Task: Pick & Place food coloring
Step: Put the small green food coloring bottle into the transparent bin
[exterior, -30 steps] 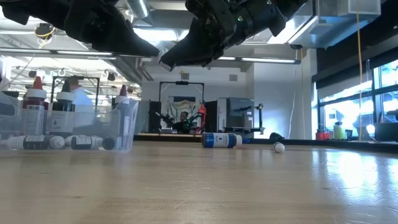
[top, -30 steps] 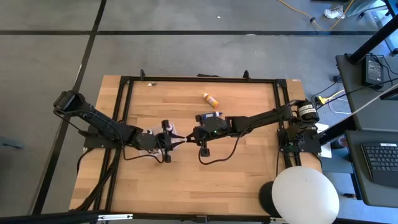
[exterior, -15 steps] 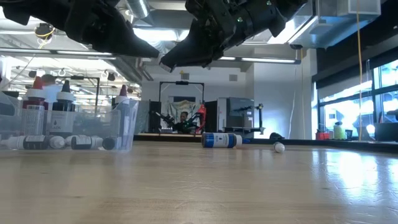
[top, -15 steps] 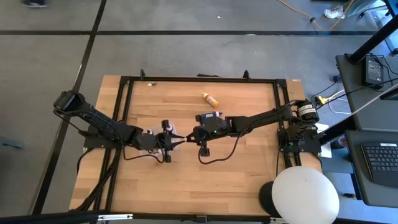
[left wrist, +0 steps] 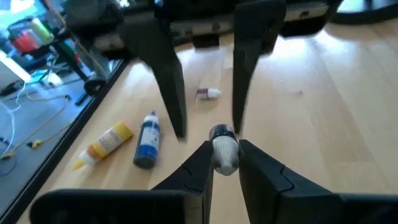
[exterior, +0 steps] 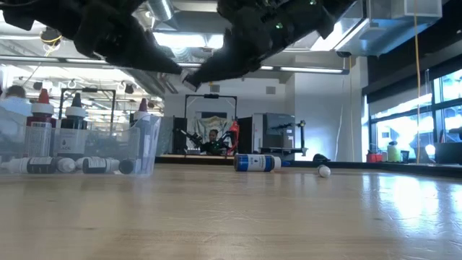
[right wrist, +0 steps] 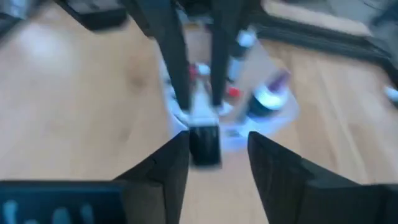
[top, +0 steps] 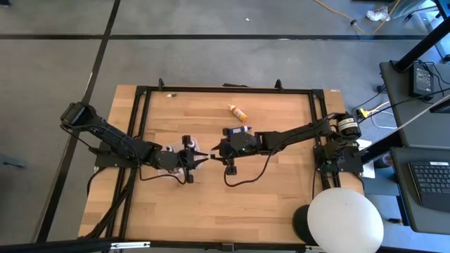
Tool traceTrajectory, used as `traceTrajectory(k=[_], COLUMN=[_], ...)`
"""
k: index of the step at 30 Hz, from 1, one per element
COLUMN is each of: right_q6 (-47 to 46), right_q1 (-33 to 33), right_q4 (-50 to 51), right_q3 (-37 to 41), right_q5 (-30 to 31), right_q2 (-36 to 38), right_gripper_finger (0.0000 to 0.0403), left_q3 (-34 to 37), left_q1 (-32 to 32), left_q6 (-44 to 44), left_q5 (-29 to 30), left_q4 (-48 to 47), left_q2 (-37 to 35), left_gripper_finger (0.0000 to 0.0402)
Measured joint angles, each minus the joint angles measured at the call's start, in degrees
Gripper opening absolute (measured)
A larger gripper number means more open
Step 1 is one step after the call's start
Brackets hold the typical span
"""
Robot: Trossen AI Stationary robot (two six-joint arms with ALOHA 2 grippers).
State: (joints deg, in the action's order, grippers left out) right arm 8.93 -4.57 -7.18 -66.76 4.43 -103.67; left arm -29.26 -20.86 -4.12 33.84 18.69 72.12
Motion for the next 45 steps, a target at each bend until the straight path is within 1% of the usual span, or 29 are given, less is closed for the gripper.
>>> traceTrajectory(k=[3,5,7,9,12,14,17,20,25,30,38,45], right_q6=[-2.8,-5.0,-6.9,-8.8,-12.2,-13.6,-15.3,-16.6,-16.3,-16.4,-18.0,-22.7], right_q1=[0.1,0.3,0.4,0.6,1.0,1.3,1.6,1.9,2.2,2.2,2.2,3.1], right_q4=[5.3,10.0,14.8,19.1,22.9,24.1,23.5,23.5,23.8,24.3,29.3,32.7], right_q3=[-0.1,-0.1,0.0,0.0,1.0,1.9,3.7,5.2,6.2,6.2,6.2,6.2], right_q5=[6.1,9.3,11.6,12.3,12.4,12.5,12.5,12.5,12.5,12.5,12.5,12.4], right_q2=[1.4,1.6,1.6,1.6,1.4,1.3,1.3,1.3,1.3,1.3,1.3,1.3], right_gripper_finger=[0.0179,0.0181,0.0182,0.0183,0.0183,0.0183,0.0183,0.0183,0.0183,0.0183,0.0183,0.0183], left_q3=[-0.1,-1.4,-3.8,-6.8,-10.2,-10.8,-10.4,-10.4,-10.4,-10.4,-10.3,-10.3], left_q1=[-0.6,-1.0,-1.5,-1.7,-1.6,-1.4,-1.2,-1.2,-1.1,-1.1,-1.1,-1.2], left_q6=[1.4,3.9,7.8,13.0,22.4,28.1,34.3,38.6,40.4,40.4,40.4,40.5], left_q5=[0.0,0.0,-0.2,-1.7,-5.3,-6.8,-8.7,-9.9,-13.8,-12.9,-12.7,-12.5], left_q4=[-4.2,-10.5,-18.9,-27.5,-39.5,-44.0,-48.2,-50.4,-50.5,-50.9,-51.1,-50.4], left_q2=[-0.7,-1.8,-3.2,-3.7,-3.8,-3.4,-2.8,-2.0,-0.4,1.1,4.1,4.9], left_gripper_finger=[0.0059,0.0059,0.0059,0.0059,0.0059,0.0059,0.0059,0.0059,0.0063,0.0073,0.0070,0.0082])
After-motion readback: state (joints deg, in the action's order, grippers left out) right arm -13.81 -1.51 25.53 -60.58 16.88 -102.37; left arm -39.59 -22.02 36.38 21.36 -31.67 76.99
